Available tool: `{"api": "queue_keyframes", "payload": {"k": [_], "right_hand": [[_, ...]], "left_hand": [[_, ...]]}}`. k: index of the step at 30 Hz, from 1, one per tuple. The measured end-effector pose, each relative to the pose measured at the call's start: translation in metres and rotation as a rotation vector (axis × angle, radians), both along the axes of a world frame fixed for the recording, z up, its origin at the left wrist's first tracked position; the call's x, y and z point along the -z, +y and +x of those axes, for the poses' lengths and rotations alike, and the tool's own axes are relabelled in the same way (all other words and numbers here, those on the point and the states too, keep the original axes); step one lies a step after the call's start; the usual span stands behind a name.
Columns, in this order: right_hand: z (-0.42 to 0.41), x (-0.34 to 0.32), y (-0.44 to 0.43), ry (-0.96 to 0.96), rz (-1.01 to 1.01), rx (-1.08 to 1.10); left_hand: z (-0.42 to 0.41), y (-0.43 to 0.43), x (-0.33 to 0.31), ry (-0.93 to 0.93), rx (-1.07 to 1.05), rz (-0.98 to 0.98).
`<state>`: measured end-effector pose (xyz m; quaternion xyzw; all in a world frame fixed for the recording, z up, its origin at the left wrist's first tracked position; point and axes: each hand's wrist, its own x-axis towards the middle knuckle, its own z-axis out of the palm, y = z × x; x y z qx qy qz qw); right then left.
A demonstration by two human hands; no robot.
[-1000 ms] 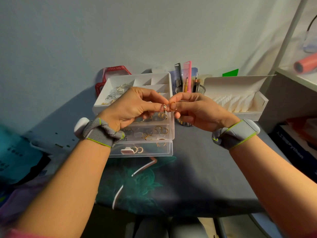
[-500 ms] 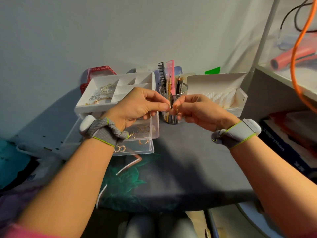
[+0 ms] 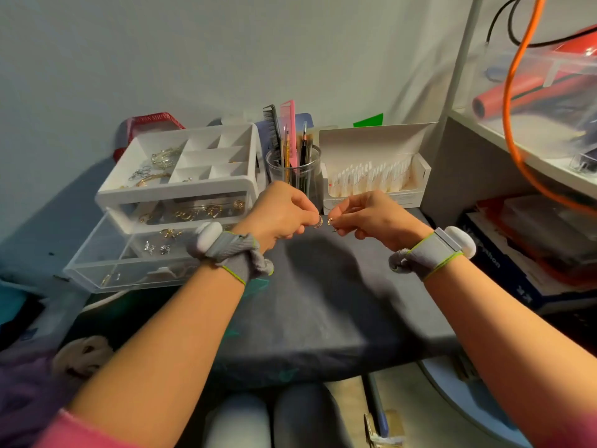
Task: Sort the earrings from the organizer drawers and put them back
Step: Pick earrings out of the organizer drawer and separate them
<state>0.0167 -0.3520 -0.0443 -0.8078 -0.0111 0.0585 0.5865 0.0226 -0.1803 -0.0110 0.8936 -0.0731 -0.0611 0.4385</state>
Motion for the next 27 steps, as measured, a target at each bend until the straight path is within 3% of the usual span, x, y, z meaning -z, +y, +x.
{"api": "queue_keyframes", "payload": {"k": [8, 13, 18, 27], "right_hand": [[0.013, 0.026, 0.001, 0.040, -0.135, 0.026], [0.021, 0.035, -0.002, 0.056, -0.200, 0.034], [0.025, 0.043, -0.002, 0.030, -0.294, 0.054], [0.032, 0.048, -0.003, -0.062, -0.477, 0.056]], "left_hand": [[0.000, -0.027, 0.027, -0.176, -0.183, 0.319], [-0.006, -0.036, 0.026, -0.311, -0.164, 0.375], [-0.010, -0.051, 0.047, -0.237, -0.127, 0.344], [0.003, -0.055, 0.075, -0.114, -0.248, 0.316]]}}
